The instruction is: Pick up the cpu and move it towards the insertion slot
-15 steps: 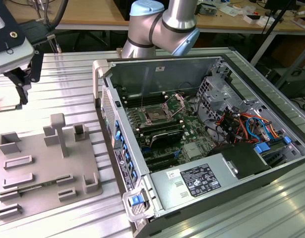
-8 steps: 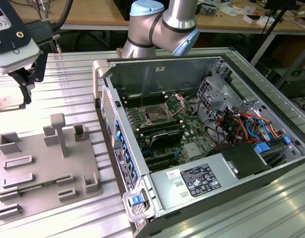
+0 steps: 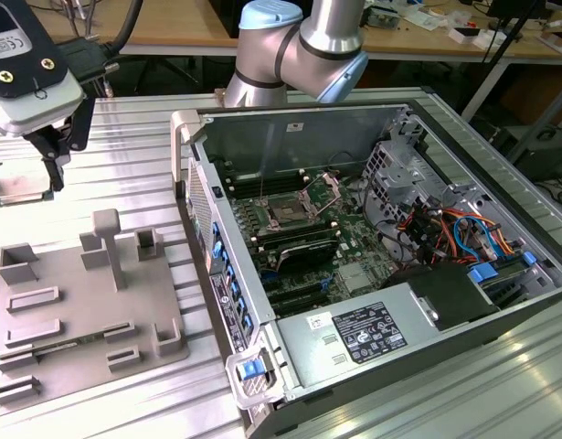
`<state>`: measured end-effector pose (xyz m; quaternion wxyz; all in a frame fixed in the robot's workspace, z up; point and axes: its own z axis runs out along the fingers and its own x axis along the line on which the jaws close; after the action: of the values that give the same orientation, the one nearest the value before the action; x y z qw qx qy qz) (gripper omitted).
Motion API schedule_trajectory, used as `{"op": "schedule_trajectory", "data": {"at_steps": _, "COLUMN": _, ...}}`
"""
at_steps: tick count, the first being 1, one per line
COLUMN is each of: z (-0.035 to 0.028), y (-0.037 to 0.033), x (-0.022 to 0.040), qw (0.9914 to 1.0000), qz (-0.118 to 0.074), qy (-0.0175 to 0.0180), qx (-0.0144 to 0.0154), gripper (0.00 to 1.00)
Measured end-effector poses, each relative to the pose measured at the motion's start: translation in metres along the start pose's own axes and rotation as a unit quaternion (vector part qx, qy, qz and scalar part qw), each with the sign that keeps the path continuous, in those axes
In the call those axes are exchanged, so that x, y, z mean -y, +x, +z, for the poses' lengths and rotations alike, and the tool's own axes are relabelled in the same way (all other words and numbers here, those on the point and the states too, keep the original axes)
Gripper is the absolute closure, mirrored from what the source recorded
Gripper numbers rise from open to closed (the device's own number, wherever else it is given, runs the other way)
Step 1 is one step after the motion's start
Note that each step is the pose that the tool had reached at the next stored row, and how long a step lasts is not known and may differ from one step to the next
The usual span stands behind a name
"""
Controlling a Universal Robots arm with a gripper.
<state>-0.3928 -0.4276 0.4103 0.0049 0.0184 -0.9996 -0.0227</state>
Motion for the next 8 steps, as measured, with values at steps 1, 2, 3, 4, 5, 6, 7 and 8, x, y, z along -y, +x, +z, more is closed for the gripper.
{"op": "schedule_trajectory", "data": {"at_steps": 1, "z": 0.0000, "y": -0.0005, "x": 0.0000, "qw": 1.00000, "qz": 0.000, "qy": 0.0000, "qx": 0.0000, "gripper": 0.45}}
{"op": "schedule_trajectory", "data": {"at_steps": 2, "z": 0.0000, "y": -0.0009, "x": 0.0000, "qw": 1.00000, "qz": 0.000, "qy": -0.0001, "qx": 0.0000, "gripper": 0.45}}
{"op": "schedule_trajectory", "data": {"at_steps": 3, "z": 0.0000, "y": -0.0017, "x": 0.0001, "qw": 1.00000, "qz": 0.000, "qy": 0.0000, "qx": 0.0000, "gripper": 0.45}}
{"op": "schedule_trajectory", "data": {"at_steps": 4, "z": 0.0000, "y": -0.0021, "x": 0.0001, "qw": 1.00000, "qz": 0.000, "qy": 0.0000, "qx": 0.0000, "gripper": 0.45}}
{"op": "schedule_trajectory", "data": {"at_steps": 5, "z": 0.0000, "y": -0.0025, "x": 0.0001, "qw": 1.00000, "qz": 0.000, "qy": 0.0000, "qx": 0.0000, "gripper": 0.45}}
{"op": "schedule_trajectory", "data": {"at_steps": 6, "z": 0.0000, "y": -0.0030, "x": 0.0001, "qw": 1.00000, "qz": 0.000, "qy": 0.0000, "qx": 0.0000, "gripper": 0.45}}
{"op": "schedule_trajectory", "data": {"at_steps": 7, "z": 0.0000, "y": -0.0035, "x": 0.0001, "qw": 1.00000, "qz": 0.000, "qy": 0.0000, "qx": 0.0000, "gripper": 0.45}}
{"op": "schedule_trajectory", "data": {"at_steps": 8, "z": -0.0001, "y": -0.0042, "x": 0.0001, "qw": 1.00000, "qz": 0.000, "qy": 0.0000, "qx": 0.0000, "gripper": 0.45}}
